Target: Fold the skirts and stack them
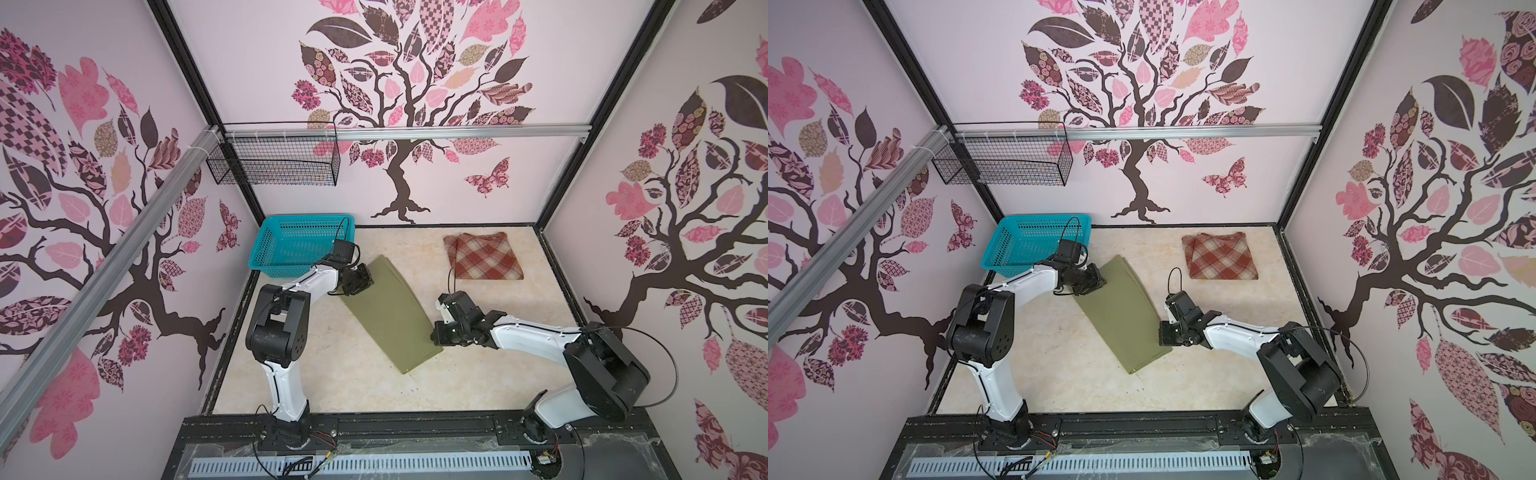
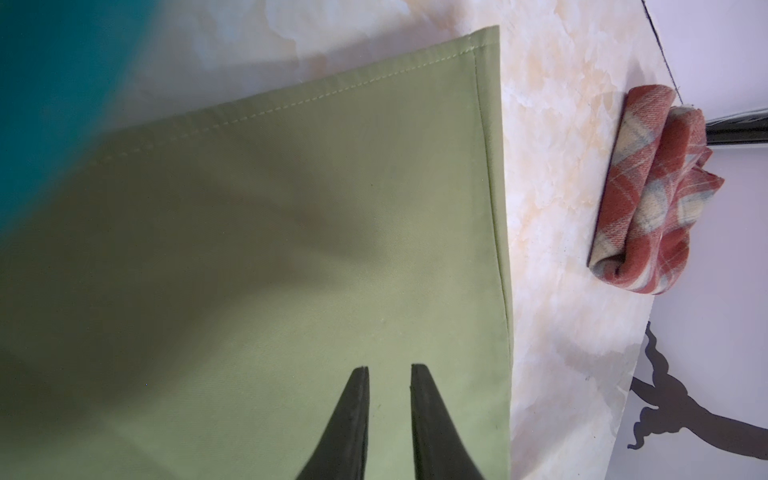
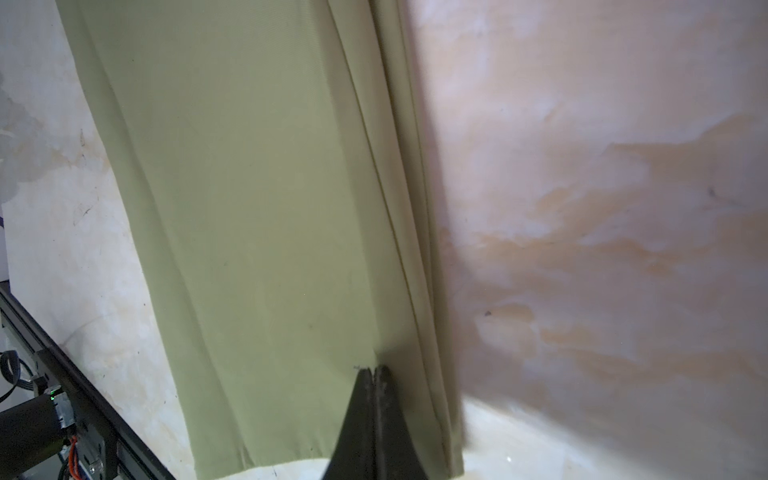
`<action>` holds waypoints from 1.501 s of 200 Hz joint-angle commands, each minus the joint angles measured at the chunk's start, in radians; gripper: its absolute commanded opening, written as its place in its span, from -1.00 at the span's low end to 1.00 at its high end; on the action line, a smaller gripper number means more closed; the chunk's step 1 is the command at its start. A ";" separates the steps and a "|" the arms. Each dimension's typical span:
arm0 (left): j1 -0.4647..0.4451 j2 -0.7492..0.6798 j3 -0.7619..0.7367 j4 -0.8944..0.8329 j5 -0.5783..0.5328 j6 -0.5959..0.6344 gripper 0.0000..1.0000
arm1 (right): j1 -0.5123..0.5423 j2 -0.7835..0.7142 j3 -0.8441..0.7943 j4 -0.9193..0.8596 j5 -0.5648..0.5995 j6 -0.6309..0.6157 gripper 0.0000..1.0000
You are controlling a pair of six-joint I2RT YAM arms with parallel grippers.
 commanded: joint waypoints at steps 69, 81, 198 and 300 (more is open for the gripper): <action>-0.049 -0.032 -0.092 -0.119 -0.015 -0.003 -0.56 | -0.061 0.128 0.045 -0.047 0.080 -0.025 -1.00; -0.050 -0.047 -0.105 -0.117 -0.016 -0.006 -0.56 | -0.068 0.153 0.056 -0.060 0.101 -0.034 -1.00; -0.119 -0.143 -0.235 -0.106 -0.024 -0.041 -0.56 | -0.168 0.033 0.185 -0.185 0.224 -0.161 -1.00; -0.145 -0.229 -0.213 -0.114 -0.079 -0.045 -0.57 | 0.038 -0.056 0.134 -0.102 0.057 -0.056 -1.00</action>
